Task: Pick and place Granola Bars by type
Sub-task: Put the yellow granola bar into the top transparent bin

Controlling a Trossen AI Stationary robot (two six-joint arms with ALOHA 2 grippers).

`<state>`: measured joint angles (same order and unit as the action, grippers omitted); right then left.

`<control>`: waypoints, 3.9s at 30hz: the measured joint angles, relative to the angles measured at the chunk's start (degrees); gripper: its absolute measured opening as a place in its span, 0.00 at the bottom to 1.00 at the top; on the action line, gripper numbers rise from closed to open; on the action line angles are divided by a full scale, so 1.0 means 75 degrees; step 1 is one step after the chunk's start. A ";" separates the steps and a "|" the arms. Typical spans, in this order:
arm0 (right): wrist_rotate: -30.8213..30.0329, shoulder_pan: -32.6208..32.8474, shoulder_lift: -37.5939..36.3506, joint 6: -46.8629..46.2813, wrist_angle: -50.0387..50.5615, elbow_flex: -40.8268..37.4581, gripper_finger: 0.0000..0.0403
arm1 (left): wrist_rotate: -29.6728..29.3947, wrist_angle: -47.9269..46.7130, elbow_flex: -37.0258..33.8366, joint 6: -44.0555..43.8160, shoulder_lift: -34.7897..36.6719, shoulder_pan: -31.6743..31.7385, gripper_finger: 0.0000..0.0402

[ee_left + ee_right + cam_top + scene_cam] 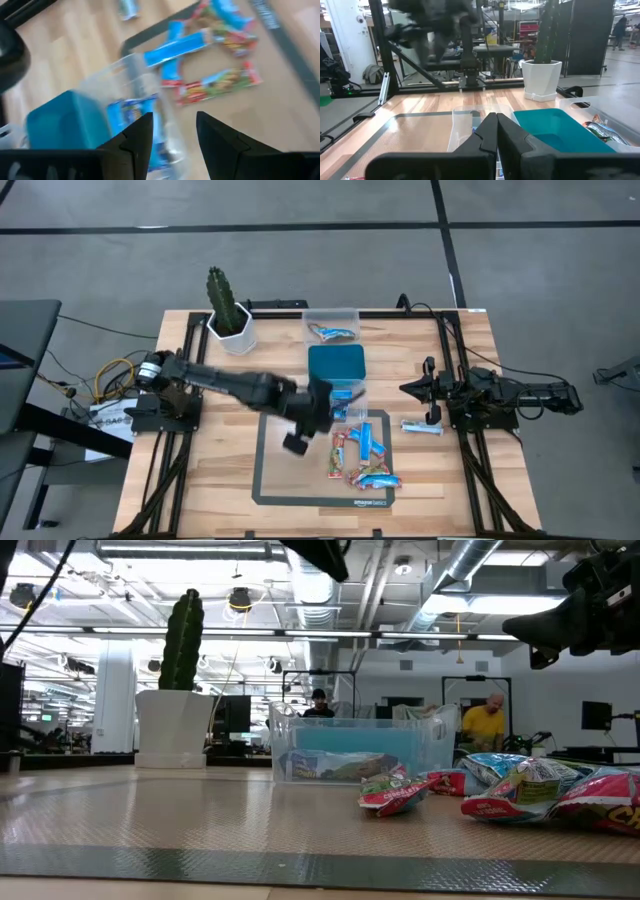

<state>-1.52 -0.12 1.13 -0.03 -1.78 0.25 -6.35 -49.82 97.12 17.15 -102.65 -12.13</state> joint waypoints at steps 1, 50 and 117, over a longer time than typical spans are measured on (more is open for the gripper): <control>0.0000 0.0000 -0.0003 0.0000 0.0000 0.0000 0.00 | -0.0015 -0.0083 0.0000 -0.0084 0.0000 -0.0192 0.36; 0.0000 0.0000 0.0000 0.0000 0.0003 -0.0003 0.00 | 0.0398 0.6777 -0.5115 -0.9930 0.0412 -0.0404 0.36; 0.0000 0.0000 0.0000 0.0001 -0.0003 0.0000 0.00 | -0.0205 1.2907 -0.9770 -0.9156 0.2401 -0.0345 0.36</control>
<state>-1.52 -0.12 1.13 -0.02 -1.81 0.25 -7.88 46.98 23.84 -51.52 -84.65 -14.72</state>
